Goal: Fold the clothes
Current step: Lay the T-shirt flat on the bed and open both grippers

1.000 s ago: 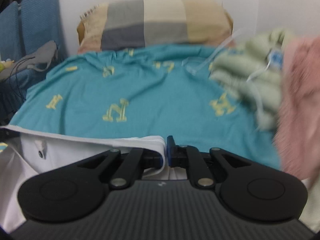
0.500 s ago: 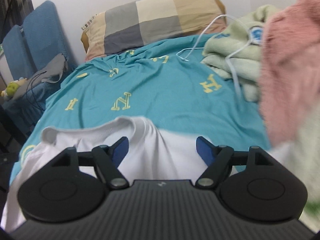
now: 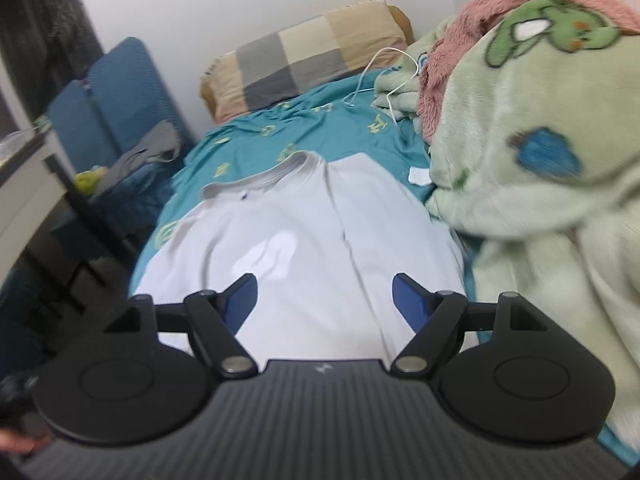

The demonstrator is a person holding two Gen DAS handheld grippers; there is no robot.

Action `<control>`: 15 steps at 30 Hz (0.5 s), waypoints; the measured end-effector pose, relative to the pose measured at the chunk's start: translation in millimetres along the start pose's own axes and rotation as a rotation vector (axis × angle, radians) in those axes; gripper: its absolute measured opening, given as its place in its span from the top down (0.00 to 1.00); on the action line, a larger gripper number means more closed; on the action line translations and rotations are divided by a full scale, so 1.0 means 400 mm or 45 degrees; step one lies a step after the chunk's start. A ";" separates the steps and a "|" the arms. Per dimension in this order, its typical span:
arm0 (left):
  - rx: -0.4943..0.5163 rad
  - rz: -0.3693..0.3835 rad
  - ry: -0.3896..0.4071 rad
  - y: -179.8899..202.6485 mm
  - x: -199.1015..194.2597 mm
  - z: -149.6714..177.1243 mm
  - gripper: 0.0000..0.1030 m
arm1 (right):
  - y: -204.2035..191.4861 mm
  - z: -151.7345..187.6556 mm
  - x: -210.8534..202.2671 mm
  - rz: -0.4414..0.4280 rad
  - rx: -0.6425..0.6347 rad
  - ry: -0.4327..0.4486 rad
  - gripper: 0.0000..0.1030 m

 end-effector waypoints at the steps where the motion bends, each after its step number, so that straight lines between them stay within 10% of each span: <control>1: -0.107 0.014 -0.030 -0.026 -0.001 0.007 0.29 | 0.004 0.010 -0.027 -0.013 0.010 -0.002 0.26; 5: -0.379 0.071 -0.084 -0.083 0.007 0.019 0.29 | 0.038 0.041 -0.091 -0.062 0.102 -0.006 0.26; 11: -0.435 0.081 0.046 -0.089 0.094 0.015 0.36 | 0.087 0.050 -0.031 -0.086 0.236 -0.057 0.26; 15: -0.336 0.001 0.132 -0.060 0.150 -0.015 0.87 | 0.106 0.055 0.015 -0.072 0.258 -0.093 0.26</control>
Point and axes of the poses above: each gripper's, at about its wrist camera, not at the fingertips, and x roughly the way its jaws point, y to its right, z to its underside, the point moved 2 cm from there along x, roughly the way its jaws point, and after that the axes turned 3 degrees about y, right-handed, at the moved point
